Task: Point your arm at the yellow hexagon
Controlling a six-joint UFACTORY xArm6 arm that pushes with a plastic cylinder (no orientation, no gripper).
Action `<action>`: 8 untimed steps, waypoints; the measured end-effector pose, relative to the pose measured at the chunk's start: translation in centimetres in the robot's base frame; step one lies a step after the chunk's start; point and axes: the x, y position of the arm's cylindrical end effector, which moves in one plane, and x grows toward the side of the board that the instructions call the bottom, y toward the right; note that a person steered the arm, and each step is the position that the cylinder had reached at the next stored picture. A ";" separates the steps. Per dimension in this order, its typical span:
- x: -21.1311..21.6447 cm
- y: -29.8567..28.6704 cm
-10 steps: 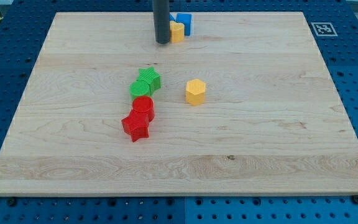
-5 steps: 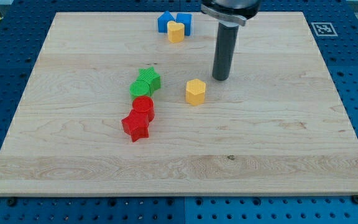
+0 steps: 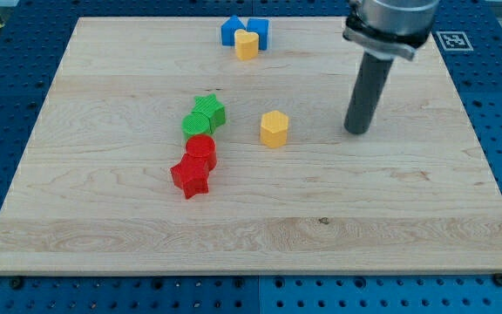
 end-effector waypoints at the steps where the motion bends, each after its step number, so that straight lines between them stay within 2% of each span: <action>1: 2.8 0.3; 2: 6.0 0.4; 3: 9.4 -2.7; 4: 9.5 -6.6; 8: 8.5 -8.6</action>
